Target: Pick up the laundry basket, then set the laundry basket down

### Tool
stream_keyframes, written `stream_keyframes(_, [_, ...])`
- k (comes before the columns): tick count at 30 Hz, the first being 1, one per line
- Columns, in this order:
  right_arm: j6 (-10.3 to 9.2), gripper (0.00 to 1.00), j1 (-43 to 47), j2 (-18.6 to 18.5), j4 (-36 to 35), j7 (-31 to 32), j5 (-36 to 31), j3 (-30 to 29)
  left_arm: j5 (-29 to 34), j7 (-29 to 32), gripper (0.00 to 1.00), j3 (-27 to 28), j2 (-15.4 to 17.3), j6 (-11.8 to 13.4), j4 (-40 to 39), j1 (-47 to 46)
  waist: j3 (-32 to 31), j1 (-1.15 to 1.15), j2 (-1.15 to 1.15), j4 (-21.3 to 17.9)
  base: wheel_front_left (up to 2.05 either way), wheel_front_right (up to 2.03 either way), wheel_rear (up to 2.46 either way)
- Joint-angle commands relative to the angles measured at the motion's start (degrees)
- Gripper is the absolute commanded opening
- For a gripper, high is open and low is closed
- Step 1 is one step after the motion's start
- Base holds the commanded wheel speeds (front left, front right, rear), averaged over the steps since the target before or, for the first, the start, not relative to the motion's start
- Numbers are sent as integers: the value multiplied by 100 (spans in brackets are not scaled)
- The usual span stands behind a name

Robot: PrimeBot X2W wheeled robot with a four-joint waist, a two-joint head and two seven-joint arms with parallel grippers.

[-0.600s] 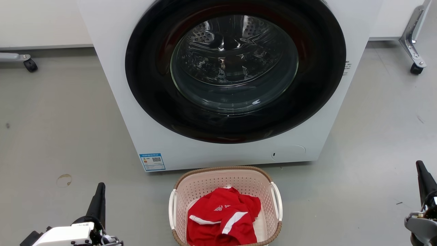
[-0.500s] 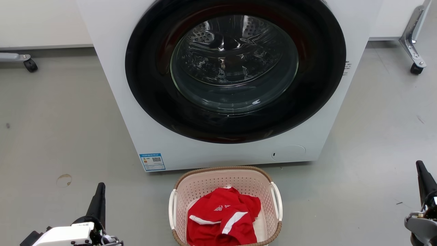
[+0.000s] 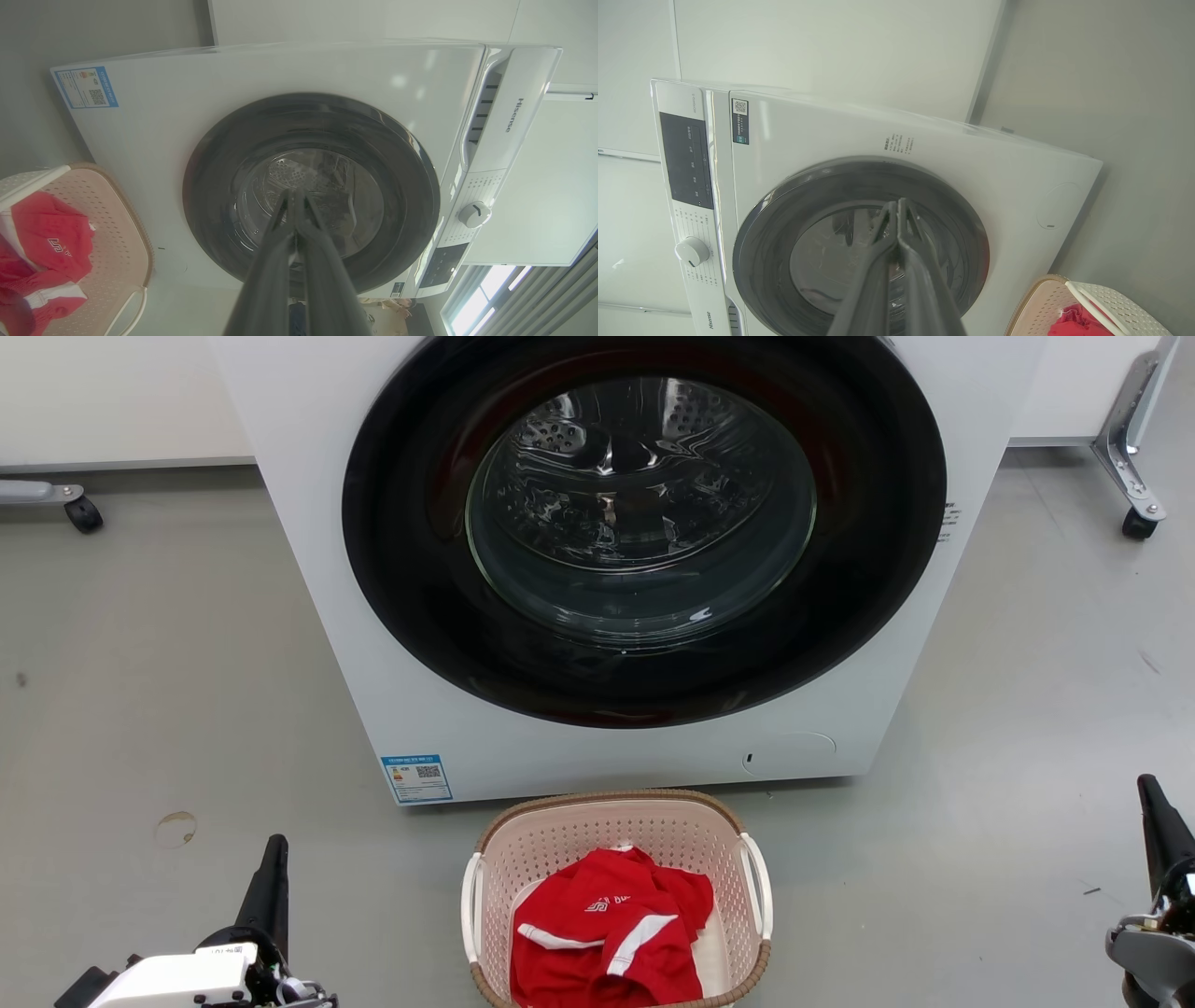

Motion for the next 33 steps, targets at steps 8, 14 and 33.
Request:
stream_keyframes(8, [28,0,-278,-143,-179,36,35,101,57,35,0,173,66,-59,-131,-317,0,0,0,0,0,0,0])
stream_keyframes(14, [28,0,-278,-143,-179,36,35,101,56,35,0,173,66,-59,-131,-317,0,0,0,0,0,0,0])
stream_keyframes(33, [28,0,-278,-143,-179,36,35,101,56,35,0,173,66,-59,-131,-317,0,0,0,0,0,0,0])
